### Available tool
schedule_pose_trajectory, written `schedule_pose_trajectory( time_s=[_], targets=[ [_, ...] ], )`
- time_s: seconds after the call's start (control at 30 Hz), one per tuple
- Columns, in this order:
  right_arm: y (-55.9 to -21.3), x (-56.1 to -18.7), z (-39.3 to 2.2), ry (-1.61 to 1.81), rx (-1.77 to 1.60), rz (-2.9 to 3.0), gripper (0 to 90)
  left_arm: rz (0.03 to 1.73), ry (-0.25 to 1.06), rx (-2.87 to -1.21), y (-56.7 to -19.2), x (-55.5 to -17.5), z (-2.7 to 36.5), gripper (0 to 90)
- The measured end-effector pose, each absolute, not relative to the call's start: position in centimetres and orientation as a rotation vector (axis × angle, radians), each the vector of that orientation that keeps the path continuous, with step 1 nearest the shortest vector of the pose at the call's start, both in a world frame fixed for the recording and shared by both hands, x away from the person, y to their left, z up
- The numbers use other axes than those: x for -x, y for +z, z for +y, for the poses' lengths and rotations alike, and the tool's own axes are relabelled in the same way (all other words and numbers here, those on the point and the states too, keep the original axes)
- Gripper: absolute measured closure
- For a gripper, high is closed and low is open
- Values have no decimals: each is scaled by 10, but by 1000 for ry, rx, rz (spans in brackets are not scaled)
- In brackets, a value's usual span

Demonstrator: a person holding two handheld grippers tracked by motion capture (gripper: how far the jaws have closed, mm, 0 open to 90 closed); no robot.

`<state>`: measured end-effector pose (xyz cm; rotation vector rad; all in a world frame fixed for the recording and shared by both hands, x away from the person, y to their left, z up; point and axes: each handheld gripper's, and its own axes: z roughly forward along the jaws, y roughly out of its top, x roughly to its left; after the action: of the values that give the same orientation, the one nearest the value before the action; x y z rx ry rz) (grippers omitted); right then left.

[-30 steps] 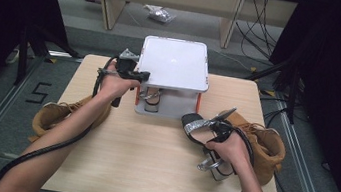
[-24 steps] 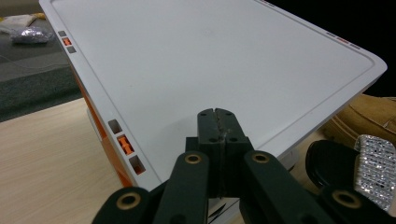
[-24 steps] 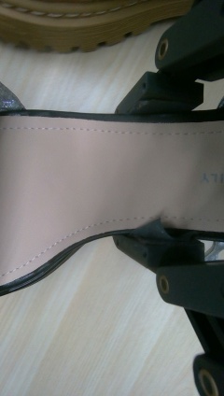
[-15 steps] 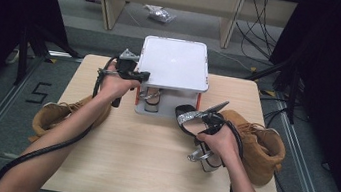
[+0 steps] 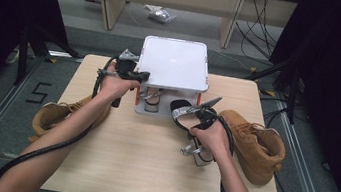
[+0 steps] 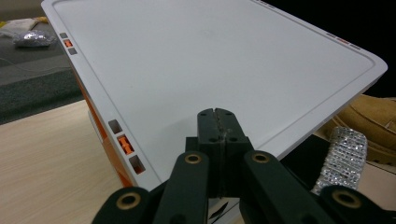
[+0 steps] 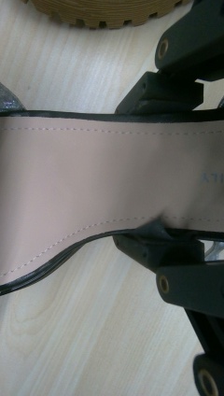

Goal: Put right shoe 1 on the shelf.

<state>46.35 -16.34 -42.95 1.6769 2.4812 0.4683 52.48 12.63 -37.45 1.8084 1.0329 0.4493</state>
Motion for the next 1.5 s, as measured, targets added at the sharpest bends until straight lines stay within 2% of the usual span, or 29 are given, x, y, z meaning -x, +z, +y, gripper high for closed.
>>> schedule_pose_trajectory(
  time_s=[0.1,0.23,1.5],
  targets=[
    [-431,-467,-162,467,-1648,2483,437,1033,451,-1810,-374,-525,126,896],
    [-429,-468,-153,445,-1809,2431,437,1033,450,-1810,-374,-525,126,896],
    [-448,-496,-118,606,-1907,2242,437,1029,451,-1814,-374,-525,126,896]
  ],
)
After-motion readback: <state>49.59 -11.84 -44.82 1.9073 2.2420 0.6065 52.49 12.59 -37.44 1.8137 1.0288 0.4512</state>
